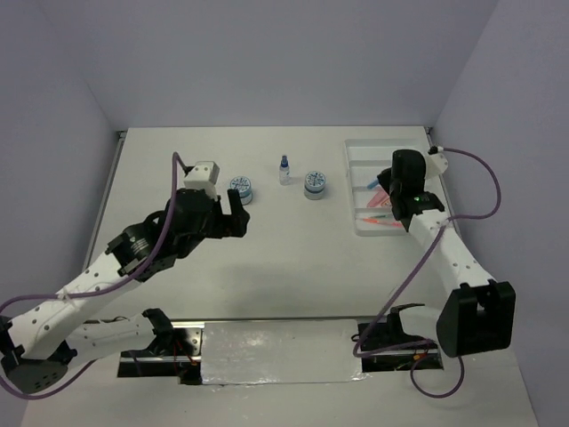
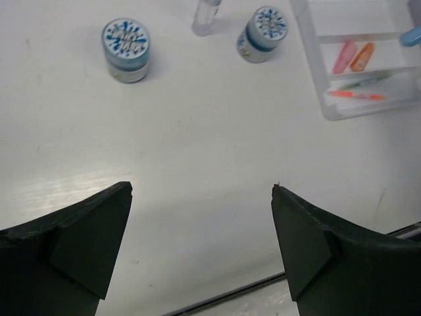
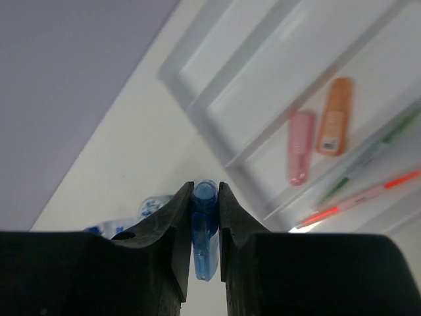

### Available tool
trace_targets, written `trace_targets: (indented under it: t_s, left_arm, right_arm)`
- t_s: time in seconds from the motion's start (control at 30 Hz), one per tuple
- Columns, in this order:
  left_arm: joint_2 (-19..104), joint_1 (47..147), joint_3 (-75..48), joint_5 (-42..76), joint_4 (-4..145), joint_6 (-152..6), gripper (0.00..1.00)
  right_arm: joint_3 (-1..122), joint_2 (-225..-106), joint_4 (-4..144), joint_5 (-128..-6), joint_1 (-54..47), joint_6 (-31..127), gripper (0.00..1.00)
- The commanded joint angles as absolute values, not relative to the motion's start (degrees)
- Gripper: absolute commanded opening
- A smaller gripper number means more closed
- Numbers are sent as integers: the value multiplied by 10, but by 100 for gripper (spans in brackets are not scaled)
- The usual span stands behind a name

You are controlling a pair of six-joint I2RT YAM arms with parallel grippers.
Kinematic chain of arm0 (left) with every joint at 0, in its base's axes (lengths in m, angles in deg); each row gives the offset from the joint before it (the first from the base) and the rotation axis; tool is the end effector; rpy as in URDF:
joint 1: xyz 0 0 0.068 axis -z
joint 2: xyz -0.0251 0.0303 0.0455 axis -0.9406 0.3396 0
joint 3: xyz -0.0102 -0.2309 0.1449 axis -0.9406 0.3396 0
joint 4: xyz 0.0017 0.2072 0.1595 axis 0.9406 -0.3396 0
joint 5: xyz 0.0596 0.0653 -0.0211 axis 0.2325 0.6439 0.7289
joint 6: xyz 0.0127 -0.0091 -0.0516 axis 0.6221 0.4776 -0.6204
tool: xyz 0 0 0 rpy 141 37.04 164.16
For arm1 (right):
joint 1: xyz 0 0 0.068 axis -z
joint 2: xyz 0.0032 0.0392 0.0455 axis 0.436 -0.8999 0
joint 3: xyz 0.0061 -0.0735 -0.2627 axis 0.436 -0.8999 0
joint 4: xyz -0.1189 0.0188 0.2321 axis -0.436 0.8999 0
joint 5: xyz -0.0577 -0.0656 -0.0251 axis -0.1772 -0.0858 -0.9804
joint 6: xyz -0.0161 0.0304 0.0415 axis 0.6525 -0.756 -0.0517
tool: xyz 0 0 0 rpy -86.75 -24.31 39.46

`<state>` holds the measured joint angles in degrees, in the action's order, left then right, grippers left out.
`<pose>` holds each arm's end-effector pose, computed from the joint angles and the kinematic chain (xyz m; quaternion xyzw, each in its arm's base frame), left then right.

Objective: Sort the stationery into containers
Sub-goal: Place the stationery in the storage box, then pick up the stationery from the center of the board.

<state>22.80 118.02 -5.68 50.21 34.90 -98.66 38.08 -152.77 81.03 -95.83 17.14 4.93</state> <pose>0.1469 -0.1399 0.3819 -0.0391 0.8323 -0.2164 0.5088 0.2699 0.0283 0.3033 0.3833 0.7519 0.1146 0.5240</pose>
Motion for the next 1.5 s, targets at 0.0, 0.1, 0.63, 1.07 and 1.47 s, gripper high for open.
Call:
trace_targets:
  t_s: [0.0, 0.1, 0.63, 1.07, 1.47]
  left_arm:
    - [172, 1181, -74, 549, 224, -991, 99]
    - [137, 1181, -83, 537, 187, -975, 99]
    - [37, 1180, 23, 607, 209, -918, 99]
    - [44, 1158, 52, 764, 209, -970, 99]
    - [56, 1057, 86, 623, 285, -893, 99]
  right_arm:
    - [448, -1613, 860, -992, 244, 23, 1]
    - [500, -1706, 879, -946, 299, 39, 1]
    - [529, -1812, 873, -909, 328, 45, 54]
    - [541, -1687, 875, -963, 221, 112, 99]
    - [756, -1880, 939, -886, 20, 388, 100]
